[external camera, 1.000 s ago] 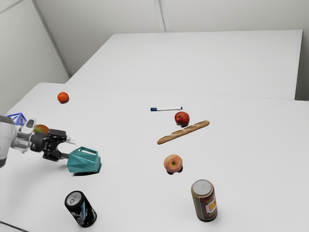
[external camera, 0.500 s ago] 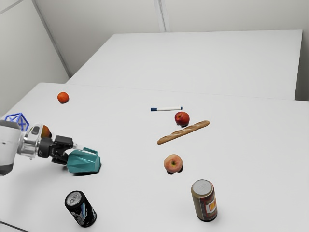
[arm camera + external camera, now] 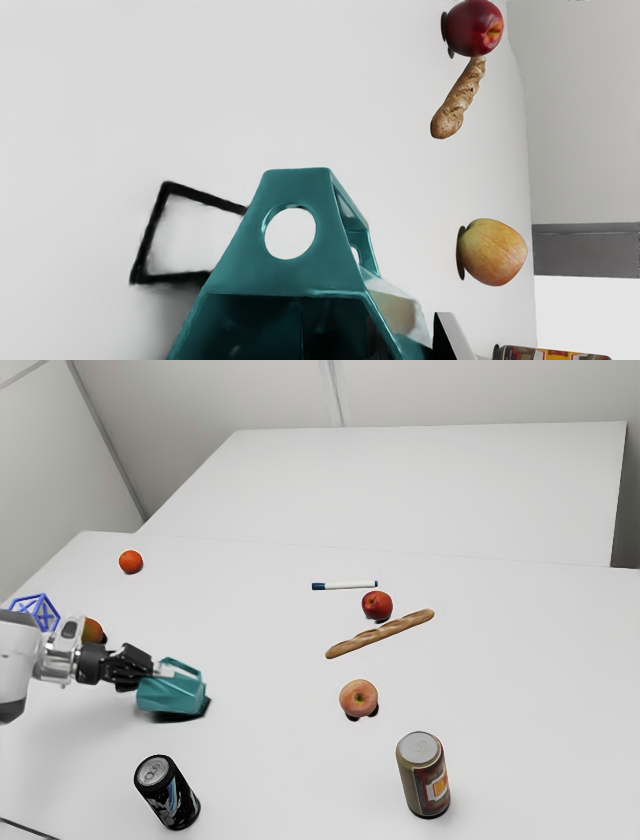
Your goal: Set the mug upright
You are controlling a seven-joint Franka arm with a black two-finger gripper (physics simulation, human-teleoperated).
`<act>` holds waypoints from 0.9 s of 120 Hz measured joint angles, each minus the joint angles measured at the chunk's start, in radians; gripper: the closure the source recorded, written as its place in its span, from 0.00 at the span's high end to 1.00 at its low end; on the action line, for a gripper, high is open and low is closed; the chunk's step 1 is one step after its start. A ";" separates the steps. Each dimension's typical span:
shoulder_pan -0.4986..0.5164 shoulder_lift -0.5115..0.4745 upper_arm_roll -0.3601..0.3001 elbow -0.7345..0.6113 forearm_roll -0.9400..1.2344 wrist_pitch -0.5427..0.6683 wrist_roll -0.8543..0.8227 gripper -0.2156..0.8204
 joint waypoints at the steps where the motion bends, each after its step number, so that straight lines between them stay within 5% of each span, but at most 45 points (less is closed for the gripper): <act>1: 0.000 -0.005 0.000 0.001 0.000 -0.001 0.000 0.09; 24: -0.006 -0.141 -0.028 0.127 0.059 -0.007 -0.038 0.08; 42: -0.021 -0.146 -0.184 0.279 0.331 0.063 -0.091 0.07; 56: -0.189 -0.115 -0.265 0.298 0.672 0.201 -0.131 0.07; 76: -0.450 -0.024 -0.290 0.294 0.961 0.366 -0.206 0.08; 108: -0.324 0.009 -0.289 0.268 1.082 0.473 -0.323 0.07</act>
